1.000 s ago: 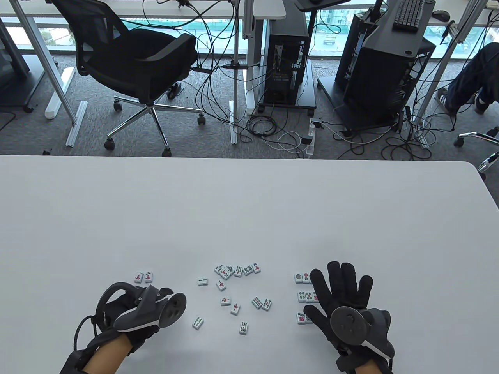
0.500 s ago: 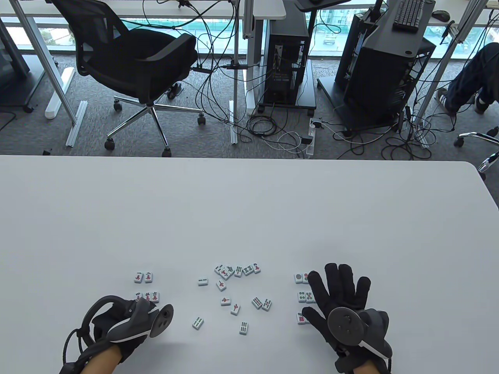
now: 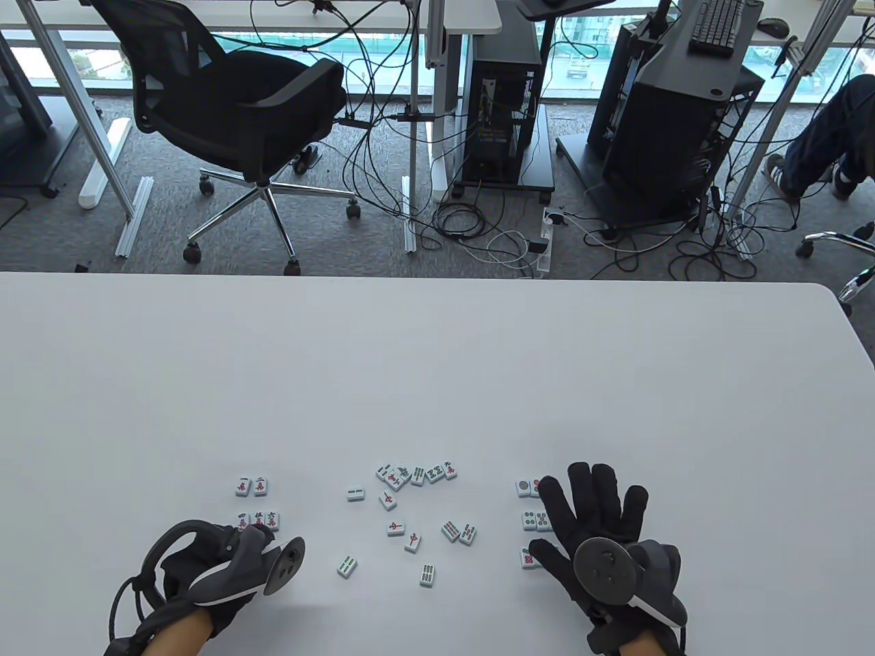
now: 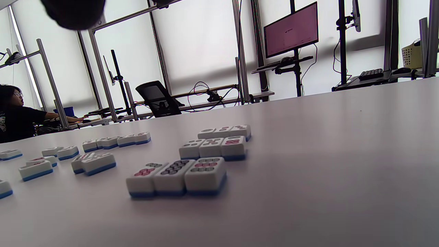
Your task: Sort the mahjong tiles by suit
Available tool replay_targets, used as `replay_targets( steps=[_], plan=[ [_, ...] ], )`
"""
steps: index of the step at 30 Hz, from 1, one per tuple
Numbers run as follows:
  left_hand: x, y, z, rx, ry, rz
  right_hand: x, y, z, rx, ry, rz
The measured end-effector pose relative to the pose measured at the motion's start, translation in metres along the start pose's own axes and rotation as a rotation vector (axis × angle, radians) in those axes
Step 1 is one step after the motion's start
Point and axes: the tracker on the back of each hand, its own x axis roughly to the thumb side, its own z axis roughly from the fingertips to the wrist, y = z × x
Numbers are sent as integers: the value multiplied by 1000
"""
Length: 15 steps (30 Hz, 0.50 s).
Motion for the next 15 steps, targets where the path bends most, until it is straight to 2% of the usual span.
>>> replay_targets(
  steps=[5,10,15],
  plan=[
    [17,36,-18,116,-28,34,0,0,0,7,1,-3],
    [44,66,-59,223,-8,-30,1,-1,0,0,-3,-6],
    [70,81,-100,250,21,-15,0,0,0,3,-3,-16]
  ],
)
